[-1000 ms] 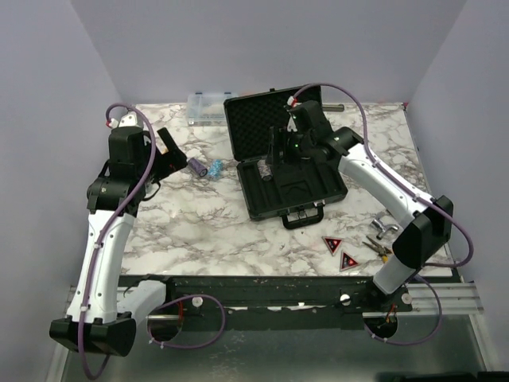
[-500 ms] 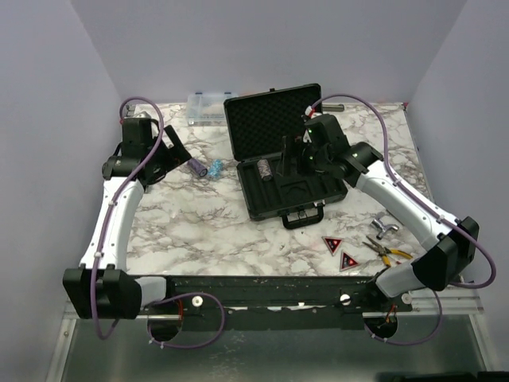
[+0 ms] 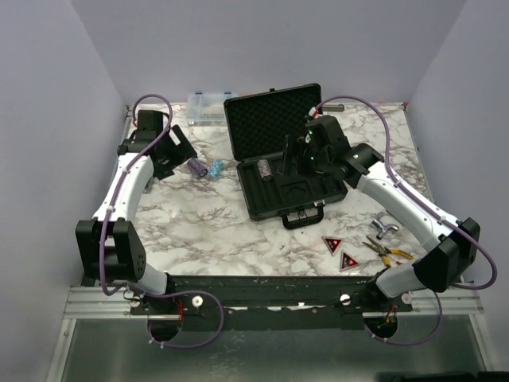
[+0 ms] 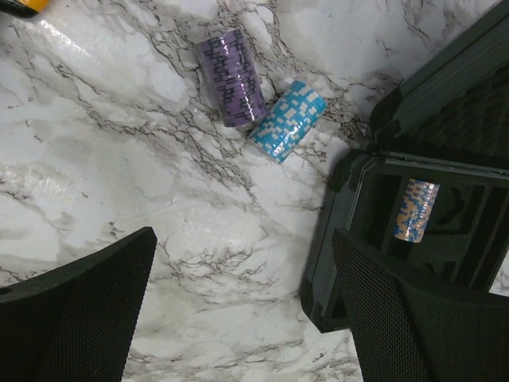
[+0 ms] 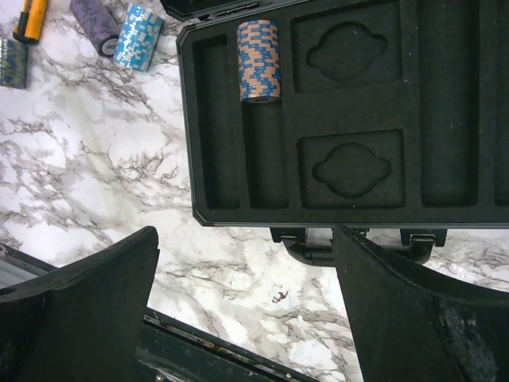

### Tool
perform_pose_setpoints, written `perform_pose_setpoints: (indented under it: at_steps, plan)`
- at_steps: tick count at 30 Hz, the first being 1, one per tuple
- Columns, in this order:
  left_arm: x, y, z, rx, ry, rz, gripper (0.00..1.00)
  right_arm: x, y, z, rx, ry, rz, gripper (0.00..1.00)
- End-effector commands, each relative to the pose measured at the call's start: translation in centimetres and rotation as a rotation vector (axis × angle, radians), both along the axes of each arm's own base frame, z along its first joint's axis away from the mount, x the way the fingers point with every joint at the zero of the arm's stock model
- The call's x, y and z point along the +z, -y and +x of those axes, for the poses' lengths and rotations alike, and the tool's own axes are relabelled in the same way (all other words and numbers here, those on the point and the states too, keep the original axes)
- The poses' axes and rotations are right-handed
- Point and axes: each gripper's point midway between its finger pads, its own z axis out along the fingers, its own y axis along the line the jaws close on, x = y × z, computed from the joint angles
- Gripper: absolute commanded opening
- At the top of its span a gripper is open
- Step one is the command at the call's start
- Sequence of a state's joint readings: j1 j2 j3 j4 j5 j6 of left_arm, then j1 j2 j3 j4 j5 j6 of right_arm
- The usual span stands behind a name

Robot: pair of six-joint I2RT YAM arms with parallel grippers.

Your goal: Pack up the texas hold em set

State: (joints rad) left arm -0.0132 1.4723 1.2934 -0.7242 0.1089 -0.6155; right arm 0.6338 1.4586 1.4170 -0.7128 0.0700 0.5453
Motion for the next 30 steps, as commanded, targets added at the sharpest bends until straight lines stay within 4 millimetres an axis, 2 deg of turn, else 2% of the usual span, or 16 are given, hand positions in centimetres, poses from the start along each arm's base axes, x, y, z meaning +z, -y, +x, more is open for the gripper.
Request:
perform_pose_setpoints:
  at_steps: [1, 13, 19, 30]
  plan:
    - [0.3, 0.4, 2.3, 0.006, 0.012, -0.037, 0.90, -0.3, 0.2, 0.2, -0.038, -0.011, 0.004, 0.93]
    - [-2.7, 0.3, 5.7, 0.065, -0.053, -0.055, 0.84, -1.0, -0.6, 0.9, -0.026, -0.025, 0.003, 0.93]
    - [-5.3, 0.4, 6.7, 0.093, -0.098, -0.072, 0.84, -1.2, -0.5, 1.0, -0.023, -0.030, -0.014, 0.93]
    - [-7.8, 0.3, 8.1, 0.095, -0.125, -0.063, 0.82, -1.8, -0.2, 0.6, -0.011, -0.046, -0.038, 0.93]
